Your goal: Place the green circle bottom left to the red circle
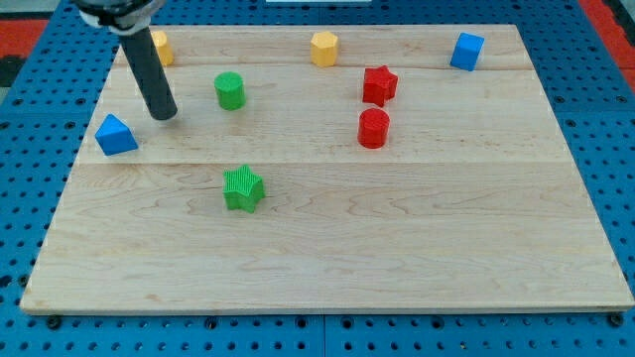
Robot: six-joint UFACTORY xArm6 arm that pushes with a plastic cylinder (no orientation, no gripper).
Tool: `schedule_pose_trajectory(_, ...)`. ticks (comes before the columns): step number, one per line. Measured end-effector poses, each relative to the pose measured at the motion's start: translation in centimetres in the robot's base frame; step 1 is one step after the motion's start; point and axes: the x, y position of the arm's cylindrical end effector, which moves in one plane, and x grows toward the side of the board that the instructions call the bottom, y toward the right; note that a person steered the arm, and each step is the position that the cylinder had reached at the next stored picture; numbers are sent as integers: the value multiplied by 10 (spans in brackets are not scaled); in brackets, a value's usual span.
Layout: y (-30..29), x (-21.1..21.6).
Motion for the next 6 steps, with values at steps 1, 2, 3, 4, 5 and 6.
schedule_pose_trajectory(1, 10, -38)
schedule_pose_trajectory(2, 62, -44)
schedule_pose_trajectory(3, 129, -19)
schedule_pose_trajectory(4, 177, 13)
schedule_pose_trajectory(5, 182, 10)
schedule_pose_trajectory(6, 182, 5)
